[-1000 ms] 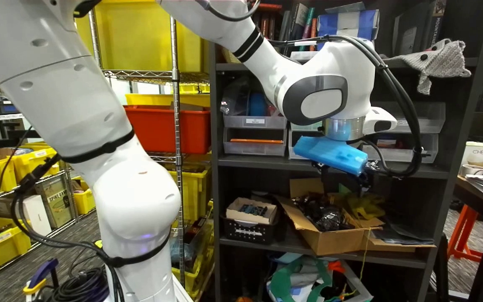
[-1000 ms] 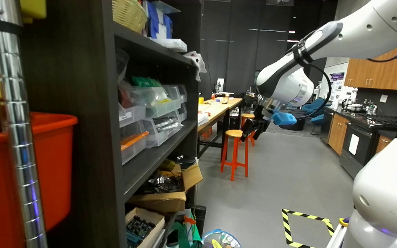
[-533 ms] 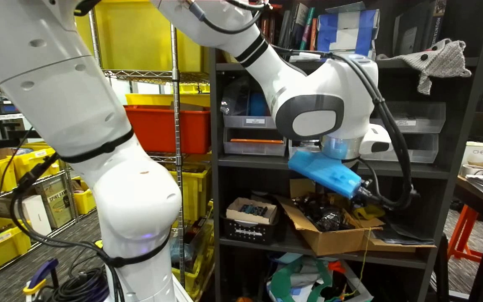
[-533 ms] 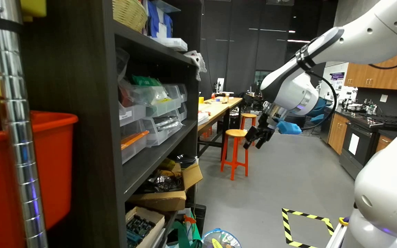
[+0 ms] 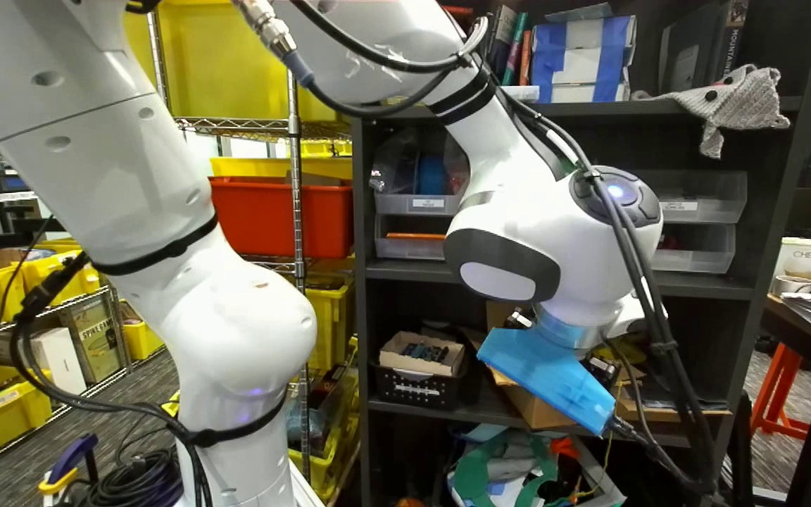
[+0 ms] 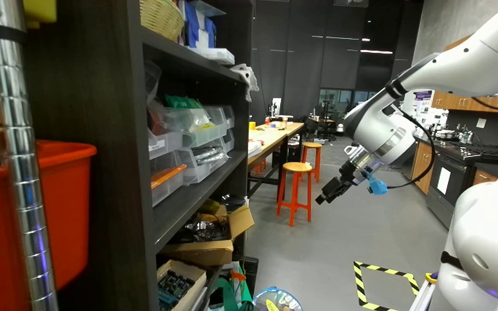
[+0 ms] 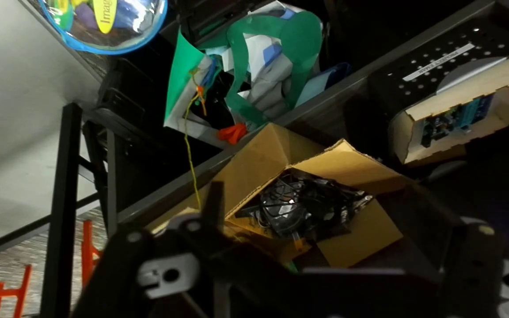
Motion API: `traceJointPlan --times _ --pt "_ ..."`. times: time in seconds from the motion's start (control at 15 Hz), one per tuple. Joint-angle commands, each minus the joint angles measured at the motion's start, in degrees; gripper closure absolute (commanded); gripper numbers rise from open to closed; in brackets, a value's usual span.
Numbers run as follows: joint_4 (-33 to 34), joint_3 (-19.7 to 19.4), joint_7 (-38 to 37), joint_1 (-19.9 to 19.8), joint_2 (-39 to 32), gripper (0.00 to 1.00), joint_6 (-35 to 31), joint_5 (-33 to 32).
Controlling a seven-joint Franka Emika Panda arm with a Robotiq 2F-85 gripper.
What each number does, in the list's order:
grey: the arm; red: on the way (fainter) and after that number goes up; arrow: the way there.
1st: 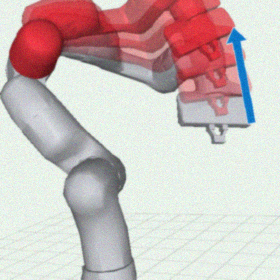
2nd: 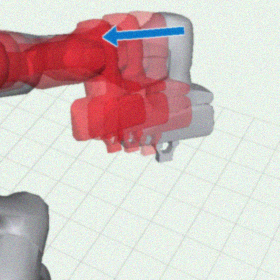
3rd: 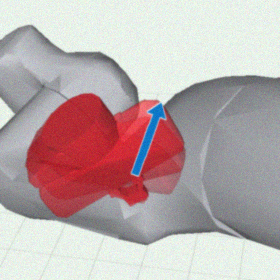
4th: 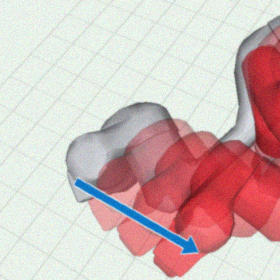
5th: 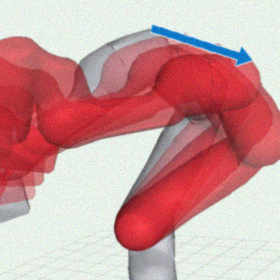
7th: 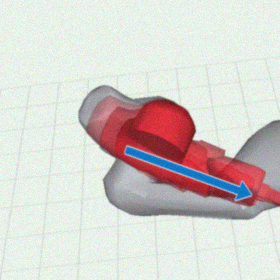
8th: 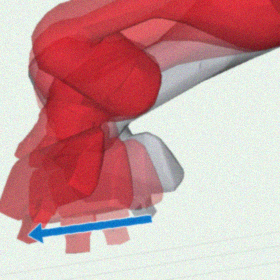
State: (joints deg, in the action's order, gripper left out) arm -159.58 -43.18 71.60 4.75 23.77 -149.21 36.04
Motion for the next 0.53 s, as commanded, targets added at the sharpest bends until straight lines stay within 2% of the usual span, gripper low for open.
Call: traceJointPlan --times 0.0,0.13,0.2,0.47 --pt "0.1 -4.4 9.7 4.3 2.3 0.00 4.6 5.1" --pt "0.2 -5.5 12.4 5.2 3.2 0.00 10.2 5.7" --pt "0.4 -3.4 14.5 2.9 2.7 0.00 14.3 7.7" --pt "1.1 -1.5 21.0 -0.1 2.7 0.00 29.1 12.8"
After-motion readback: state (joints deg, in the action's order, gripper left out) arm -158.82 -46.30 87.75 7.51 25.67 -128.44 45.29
